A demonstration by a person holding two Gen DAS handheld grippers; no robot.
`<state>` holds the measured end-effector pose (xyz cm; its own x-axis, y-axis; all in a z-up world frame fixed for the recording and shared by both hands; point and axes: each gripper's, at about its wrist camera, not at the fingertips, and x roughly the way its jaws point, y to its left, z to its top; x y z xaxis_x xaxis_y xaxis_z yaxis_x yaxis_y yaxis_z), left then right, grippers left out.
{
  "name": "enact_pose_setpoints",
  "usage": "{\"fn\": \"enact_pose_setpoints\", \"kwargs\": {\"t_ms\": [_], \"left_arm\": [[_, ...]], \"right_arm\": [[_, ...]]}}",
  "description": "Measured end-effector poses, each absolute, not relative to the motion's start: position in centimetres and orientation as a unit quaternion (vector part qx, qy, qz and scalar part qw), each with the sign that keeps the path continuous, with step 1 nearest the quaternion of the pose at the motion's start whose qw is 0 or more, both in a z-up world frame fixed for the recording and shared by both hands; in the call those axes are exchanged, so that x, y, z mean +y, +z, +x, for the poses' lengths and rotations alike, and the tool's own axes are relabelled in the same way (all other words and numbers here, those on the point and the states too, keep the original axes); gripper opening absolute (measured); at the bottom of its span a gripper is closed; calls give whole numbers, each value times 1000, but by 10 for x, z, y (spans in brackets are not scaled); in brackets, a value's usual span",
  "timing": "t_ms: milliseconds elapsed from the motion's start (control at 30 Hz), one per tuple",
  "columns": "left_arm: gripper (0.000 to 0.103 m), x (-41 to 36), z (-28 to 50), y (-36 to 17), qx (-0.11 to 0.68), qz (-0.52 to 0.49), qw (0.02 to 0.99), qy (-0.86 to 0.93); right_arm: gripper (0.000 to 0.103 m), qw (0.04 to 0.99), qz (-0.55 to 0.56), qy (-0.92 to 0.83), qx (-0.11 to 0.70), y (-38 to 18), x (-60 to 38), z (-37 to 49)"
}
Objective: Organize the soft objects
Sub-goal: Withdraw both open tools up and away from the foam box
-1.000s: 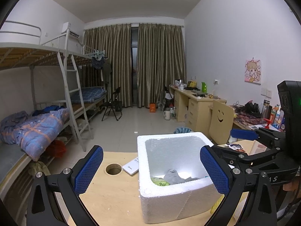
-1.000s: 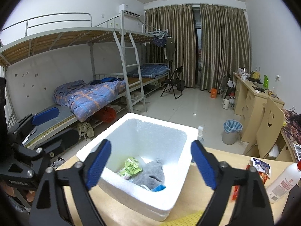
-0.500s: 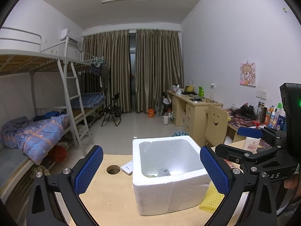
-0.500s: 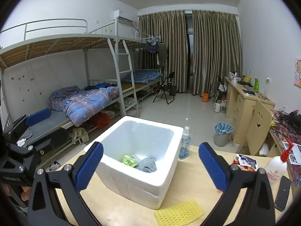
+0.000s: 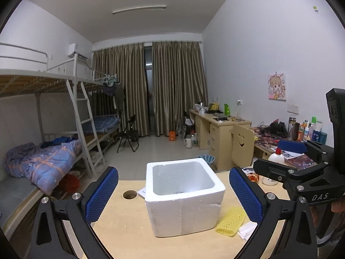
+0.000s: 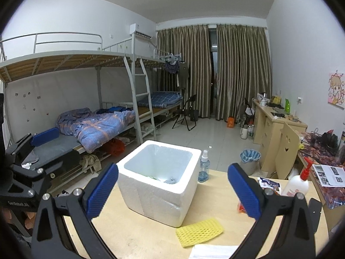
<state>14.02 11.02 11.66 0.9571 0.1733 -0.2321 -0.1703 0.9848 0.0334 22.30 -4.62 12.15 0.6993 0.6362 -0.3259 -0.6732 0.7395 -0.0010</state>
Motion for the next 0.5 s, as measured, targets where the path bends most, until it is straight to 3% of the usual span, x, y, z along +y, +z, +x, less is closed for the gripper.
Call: {"fn": "enact_pose_setpoints", "kwargs": {"t_ms": [500], "left_arm": [[103, 94, 71, 134, 83, -18, 993, 83]], "right_arm": [[103, 929, -53, 350, 112, 132, -79, 168]]}}
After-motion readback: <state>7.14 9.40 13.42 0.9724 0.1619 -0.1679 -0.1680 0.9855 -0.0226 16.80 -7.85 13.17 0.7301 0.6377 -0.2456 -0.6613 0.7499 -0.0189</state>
